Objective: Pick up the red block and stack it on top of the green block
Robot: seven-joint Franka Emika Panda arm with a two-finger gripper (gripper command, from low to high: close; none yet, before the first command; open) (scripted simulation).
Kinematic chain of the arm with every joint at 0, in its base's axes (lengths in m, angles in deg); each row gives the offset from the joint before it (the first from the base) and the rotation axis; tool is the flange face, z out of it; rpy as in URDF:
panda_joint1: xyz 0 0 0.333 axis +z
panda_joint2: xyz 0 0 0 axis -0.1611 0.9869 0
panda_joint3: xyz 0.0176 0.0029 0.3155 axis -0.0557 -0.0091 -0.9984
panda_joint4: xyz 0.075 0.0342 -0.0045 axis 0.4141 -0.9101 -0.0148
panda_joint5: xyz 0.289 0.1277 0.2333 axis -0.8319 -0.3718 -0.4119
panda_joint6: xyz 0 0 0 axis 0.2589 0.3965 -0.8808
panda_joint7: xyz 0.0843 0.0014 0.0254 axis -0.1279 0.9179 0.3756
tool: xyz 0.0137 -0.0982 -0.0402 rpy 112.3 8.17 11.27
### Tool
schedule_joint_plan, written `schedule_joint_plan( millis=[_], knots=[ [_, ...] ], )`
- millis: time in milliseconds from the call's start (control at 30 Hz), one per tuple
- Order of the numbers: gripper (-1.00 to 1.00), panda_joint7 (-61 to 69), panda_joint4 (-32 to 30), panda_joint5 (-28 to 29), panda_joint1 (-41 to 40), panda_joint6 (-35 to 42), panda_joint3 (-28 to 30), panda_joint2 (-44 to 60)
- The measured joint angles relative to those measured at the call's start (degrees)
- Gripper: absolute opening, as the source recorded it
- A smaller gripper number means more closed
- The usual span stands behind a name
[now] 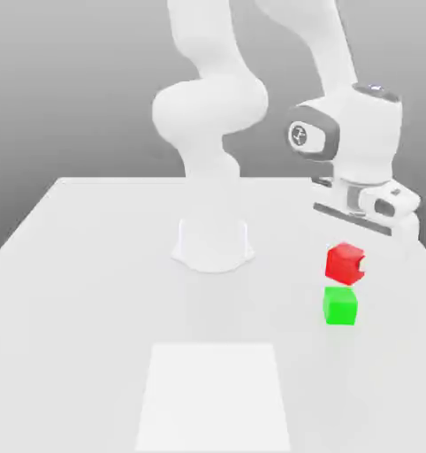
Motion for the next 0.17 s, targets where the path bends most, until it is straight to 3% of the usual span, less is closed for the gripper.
schedule_joint_plan(
  millis=[67, 100, 167],
  knots=[
    [-1.00, -0.97, 0.14, 1.46, -0.40, -3.97, 0.07, 4.12],
    [1.00, -1.30, 0.19, 1.94, -0.49, -5.09, 0.07, 5.29],
    [1.00, -1.30, 0.19, 1.94, -0.49, -5.09, 0.07, 5.29]
  ],
)
